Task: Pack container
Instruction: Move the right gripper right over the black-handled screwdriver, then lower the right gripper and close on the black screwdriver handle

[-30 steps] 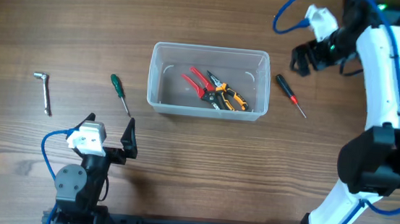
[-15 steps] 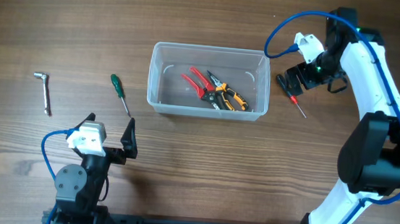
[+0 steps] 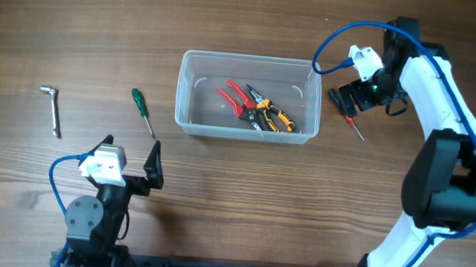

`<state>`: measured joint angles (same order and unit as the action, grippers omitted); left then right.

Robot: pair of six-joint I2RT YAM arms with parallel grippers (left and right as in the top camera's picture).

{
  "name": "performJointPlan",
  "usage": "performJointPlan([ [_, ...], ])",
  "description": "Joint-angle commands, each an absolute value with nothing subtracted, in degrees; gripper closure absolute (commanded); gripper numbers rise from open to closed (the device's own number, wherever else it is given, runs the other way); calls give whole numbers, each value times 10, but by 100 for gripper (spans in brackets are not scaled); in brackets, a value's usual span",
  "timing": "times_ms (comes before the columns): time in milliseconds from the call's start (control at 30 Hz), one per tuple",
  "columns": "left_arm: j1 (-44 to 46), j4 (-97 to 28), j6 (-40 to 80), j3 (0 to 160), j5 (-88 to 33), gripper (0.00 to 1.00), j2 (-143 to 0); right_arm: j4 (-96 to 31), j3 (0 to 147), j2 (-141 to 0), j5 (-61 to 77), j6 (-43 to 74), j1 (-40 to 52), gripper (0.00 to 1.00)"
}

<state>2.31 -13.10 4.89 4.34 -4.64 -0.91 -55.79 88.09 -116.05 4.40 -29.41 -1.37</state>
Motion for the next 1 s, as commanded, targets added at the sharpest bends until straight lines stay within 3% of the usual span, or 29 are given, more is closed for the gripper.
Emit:
performJointPlan([
  [0, 26, -129, 52, 40, -57, 0, -8, -546, 877, -1200, 23, -285, -1, 0],
  [967, 26, -129, 52, 40, -57, 0, -8, -461, 877, -1243, -46, -272, 18, 0],
])
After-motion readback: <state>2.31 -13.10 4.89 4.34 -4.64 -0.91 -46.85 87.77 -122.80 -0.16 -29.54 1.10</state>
